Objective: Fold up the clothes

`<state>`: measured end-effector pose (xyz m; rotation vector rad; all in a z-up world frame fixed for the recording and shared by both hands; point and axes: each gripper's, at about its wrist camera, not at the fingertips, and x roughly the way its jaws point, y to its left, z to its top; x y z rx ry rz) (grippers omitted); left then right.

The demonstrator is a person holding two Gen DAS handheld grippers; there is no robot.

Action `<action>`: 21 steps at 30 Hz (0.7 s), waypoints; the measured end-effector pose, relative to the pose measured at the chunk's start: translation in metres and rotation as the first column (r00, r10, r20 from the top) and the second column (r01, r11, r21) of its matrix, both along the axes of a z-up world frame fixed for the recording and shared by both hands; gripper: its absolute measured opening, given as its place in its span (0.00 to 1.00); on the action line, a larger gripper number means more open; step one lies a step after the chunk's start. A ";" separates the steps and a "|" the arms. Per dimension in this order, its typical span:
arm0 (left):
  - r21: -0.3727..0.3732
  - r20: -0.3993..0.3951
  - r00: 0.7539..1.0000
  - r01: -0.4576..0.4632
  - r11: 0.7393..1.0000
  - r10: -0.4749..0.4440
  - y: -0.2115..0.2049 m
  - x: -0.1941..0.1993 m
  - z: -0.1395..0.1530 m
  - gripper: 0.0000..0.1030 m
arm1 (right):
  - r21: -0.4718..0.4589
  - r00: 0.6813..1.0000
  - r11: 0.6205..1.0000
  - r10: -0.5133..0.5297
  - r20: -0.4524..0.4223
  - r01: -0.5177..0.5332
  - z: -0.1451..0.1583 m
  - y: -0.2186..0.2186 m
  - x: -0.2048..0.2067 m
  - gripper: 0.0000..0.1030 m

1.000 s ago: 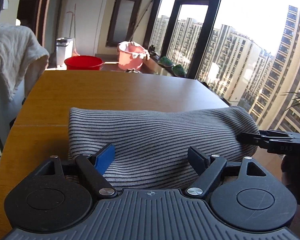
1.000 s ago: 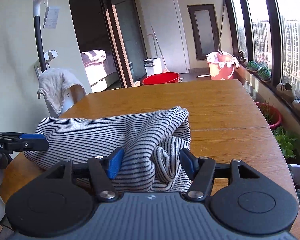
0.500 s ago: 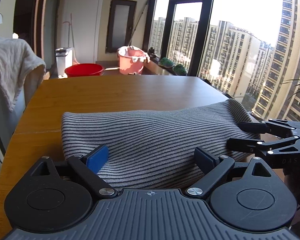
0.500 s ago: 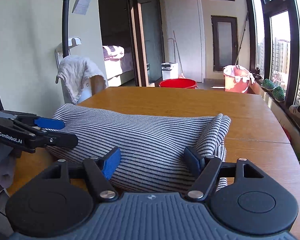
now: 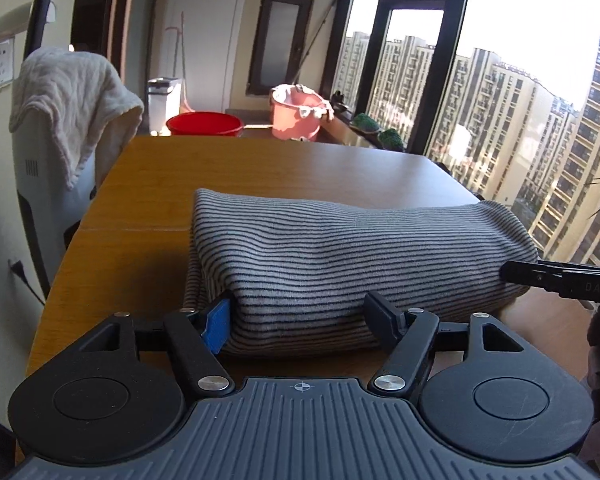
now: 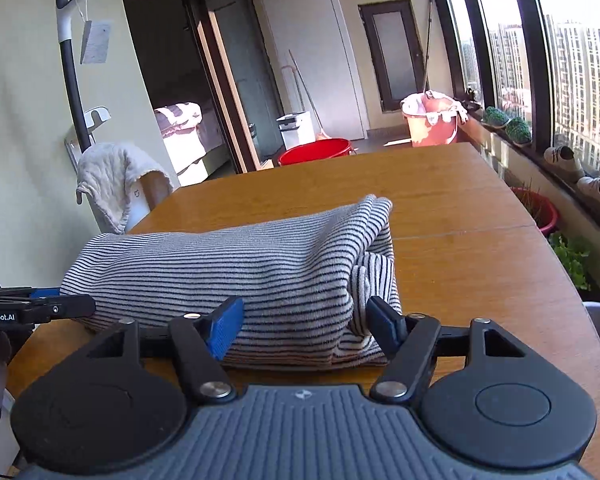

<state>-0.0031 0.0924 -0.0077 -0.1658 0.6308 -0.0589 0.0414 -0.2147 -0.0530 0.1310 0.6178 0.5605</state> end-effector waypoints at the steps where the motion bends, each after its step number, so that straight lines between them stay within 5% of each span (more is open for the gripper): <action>1: -0.010 0.003 1.000 0.003 1.000 -0.003 0.003 -0.002 -0.003 0.73 | 0.001 1.000 1.000 0.003 0.005 -0.003 -0.003 0.000 0.002 0.64; 8: -0.022 0.013 0.999 0.032 0.999 -0.031 0.014 0.055 -0.005 0.78 | -0.023 1.000 1.000 -0.016 0.014 0.016 -0.010 0.004 0.043 0.65; 14: 0.003 0.023 1.000 0.007 1.000 -0.007 0.030 0.125 -0.009 0.80 | -0.074 0.998 0.996 -0.044 0.034 0.046 -0.012 0.027 0.118 0.68; 21: 0.018 0.100 0.995 -0.031 0.999 0.029 0.034 0.147 -0.016 0.85 | 0.017 0.995 0.995 -0.102 -0.011 0.102 -0.018 0.032 0.157 0.76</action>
